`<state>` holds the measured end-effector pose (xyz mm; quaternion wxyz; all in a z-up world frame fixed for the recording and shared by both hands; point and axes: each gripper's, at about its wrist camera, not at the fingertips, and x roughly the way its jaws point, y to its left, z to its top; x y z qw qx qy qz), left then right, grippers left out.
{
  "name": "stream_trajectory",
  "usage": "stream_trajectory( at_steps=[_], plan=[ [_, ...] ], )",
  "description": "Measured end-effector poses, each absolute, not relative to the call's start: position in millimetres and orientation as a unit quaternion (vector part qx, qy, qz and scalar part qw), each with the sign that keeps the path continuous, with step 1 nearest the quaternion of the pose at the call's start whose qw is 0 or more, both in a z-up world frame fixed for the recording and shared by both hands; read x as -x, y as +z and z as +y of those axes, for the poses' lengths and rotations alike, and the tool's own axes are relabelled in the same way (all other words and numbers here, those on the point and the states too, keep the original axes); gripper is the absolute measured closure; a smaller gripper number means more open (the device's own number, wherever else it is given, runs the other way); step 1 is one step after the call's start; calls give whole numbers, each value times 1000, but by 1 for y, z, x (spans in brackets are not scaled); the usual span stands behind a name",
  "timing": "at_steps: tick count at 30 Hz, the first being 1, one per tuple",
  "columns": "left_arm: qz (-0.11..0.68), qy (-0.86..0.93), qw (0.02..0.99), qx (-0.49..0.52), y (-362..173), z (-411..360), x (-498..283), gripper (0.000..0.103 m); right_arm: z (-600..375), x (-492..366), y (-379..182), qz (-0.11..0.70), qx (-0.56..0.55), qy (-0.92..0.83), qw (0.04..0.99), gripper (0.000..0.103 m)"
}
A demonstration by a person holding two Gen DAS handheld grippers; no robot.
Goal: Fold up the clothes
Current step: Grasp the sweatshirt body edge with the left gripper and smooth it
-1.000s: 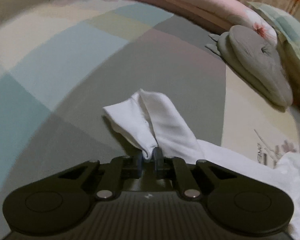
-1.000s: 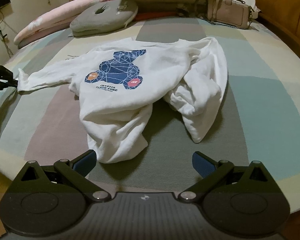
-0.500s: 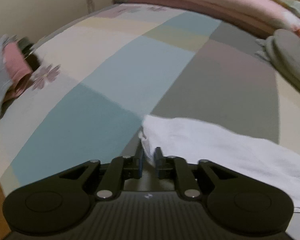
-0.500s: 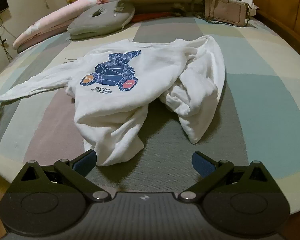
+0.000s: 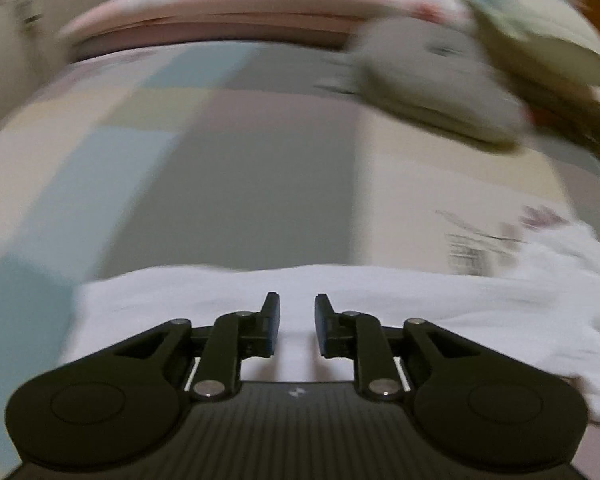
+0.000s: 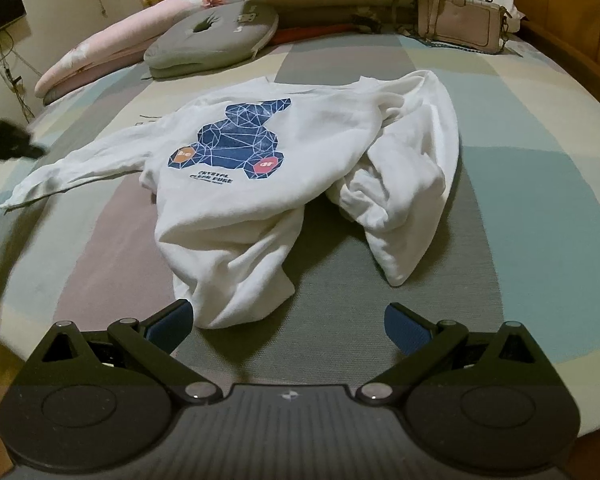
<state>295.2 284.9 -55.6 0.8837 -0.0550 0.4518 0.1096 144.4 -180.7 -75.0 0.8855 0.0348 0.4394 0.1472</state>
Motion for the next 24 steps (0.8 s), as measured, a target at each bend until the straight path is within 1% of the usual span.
stream_trajectory(
  at_steps=[5, 14, 18, 21, 24],
  plan=[
    [457, 10, 889, 19, -64, 215, -340, 81, -184, -144, -71, 437, -43, 166, 883, 0],
    [451, -49, 891, -5, -82, 170, -384, 81, -182, -150, -69, 433, -31, 188, 881, 0],
    [453, -71, 889, 2, -91, 158, -396, 81, -183, -154, -70, 432, -33, 191, 881, 0],
    [448, -86, 890, 10, -97, 153, -404, 77, -185, -157, -71, 431, -37, 192, 881, 0],
    [455, -91, 886, 14, -105, 151, -410, 69, -187, -160, -72, 432, -40, 191, 881, 0]
  ],
)
